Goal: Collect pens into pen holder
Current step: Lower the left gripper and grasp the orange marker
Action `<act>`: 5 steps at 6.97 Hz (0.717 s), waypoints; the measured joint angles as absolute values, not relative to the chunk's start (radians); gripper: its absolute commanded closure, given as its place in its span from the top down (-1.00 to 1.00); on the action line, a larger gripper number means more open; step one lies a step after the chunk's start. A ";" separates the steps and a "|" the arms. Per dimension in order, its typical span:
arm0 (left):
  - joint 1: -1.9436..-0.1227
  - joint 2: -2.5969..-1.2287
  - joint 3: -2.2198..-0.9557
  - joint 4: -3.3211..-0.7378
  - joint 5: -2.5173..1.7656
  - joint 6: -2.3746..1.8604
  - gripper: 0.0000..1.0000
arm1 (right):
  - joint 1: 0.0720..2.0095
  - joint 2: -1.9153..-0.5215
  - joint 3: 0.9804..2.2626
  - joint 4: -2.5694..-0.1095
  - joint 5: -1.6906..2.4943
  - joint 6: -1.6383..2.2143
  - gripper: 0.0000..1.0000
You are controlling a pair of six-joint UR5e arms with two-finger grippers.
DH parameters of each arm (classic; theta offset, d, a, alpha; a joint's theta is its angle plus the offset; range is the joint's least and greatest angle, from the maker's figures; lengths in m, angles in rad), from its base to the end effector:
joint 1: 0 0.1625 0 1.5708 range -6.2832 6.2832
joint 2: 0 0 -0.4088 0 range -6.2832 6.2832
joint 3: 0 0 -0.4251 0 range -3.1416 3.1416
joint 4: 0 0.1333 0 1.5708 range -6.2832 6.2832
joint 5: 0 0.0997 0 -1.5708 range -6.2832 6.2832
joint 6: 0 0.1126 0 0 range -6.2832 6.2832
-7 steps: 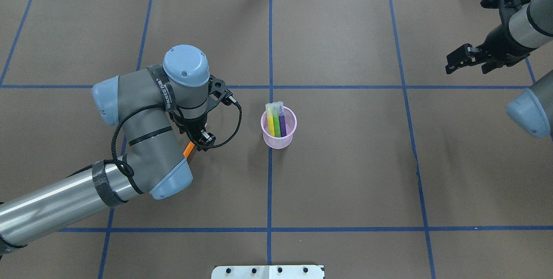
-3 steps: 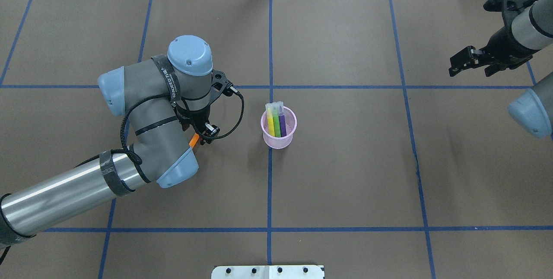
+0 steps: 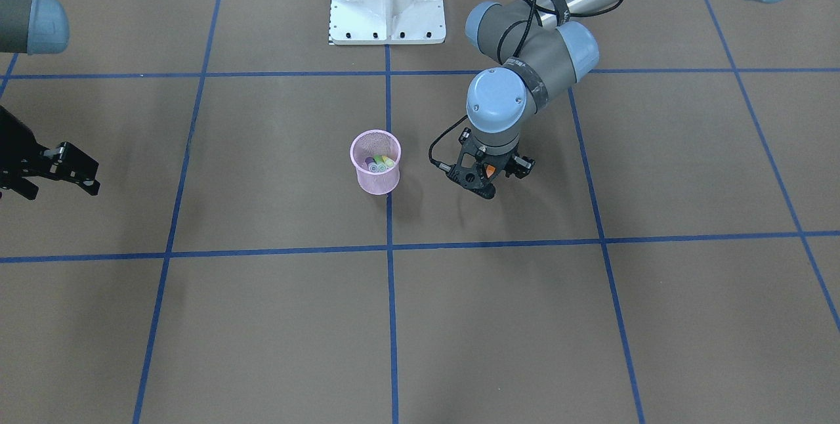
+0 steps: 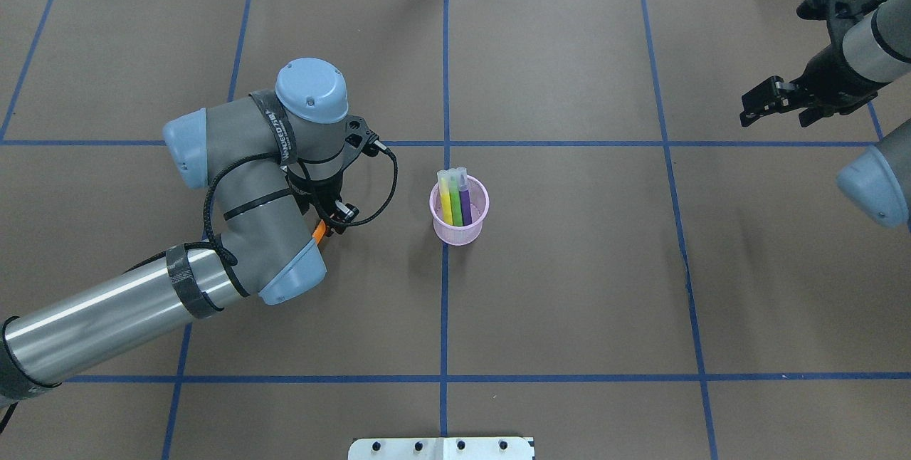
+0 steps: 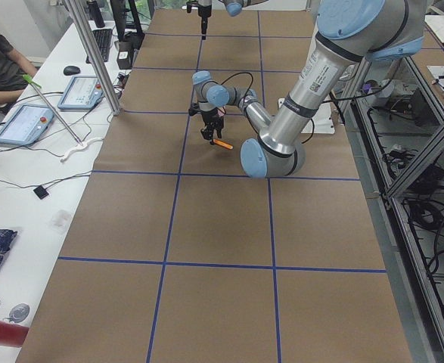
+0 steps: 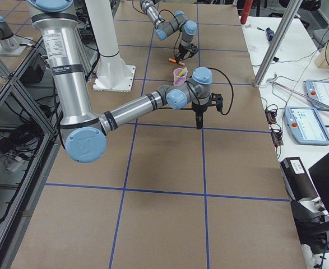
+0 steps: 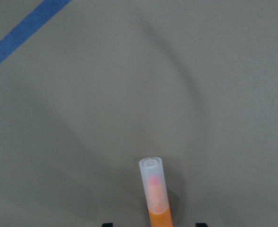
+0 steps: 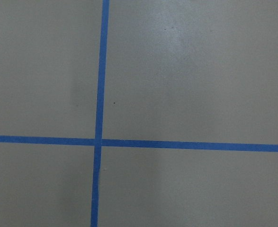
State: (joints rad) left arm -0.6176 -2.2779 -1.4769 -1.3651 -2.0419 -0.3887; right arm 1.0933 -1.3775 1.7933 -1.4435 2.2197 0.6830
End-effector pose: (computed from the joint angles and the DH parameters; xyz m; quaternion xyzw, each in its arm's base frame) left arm 0.5594 -0.4981 0.2813 0.0120 0.3013 0.3106 0.9014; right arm -0.2174 -0.5621 0.4173 0.0443 -0.3962 0.0086 0.9171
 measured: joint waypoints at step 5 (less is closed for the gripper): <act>-0.617 -2.277 -1.469 -1.368 -2.063 -0.396 -0.04 | 1.092 -1.377 1.792 -1.443 2.220 0.683 0.97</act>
